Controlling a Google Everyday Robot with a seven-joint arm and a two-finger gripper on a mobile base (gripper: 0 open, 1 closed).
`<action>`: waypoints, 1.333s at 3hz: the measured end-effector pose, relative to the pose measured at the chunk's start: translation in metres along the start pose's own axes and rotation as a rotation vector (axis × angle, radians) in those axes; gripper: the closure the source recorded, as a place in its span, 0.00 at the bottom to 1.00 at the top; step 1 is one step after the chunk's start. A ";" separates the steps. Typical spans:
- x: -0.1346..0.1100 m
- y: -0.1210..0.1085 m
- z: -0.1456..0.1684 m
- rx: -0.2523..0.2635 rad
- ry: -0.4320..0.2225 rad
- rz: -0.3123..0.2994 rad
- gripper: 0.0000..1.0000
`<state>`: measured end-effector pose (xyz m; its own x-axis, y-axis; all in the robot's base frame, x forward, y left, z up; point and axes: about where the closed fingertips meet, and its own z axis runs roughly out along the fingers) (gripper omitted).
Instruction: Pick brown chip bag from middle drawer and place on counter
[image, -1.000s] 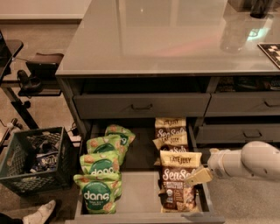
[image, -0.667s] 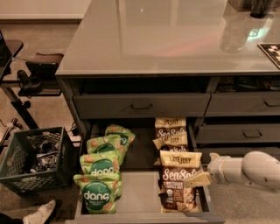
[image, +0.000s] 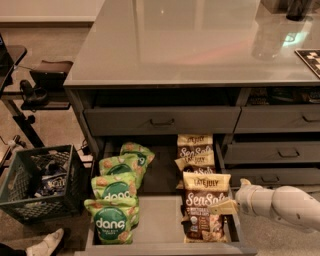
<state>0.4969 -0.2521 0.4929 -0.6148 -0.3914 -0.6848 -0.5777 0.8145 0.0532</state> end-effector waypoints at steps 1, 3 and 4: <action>0.013 -0.004 0.016 0.019 -0.001 0.046 0.00; 0.029 -0.003 0.051 -0.047 0.015 0.123 0.00; 0.015 0.005 0.064 -0.135 0.014 0.123 0.19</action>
Offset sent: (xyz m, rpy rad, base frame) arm 0.0099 -0.0039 -0.0649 0.0777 0.0809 -0.1046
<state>0.5192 -0.2262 0.4366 -0.6920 -0.2990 -0.6570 -0.5639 0.7922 0.2334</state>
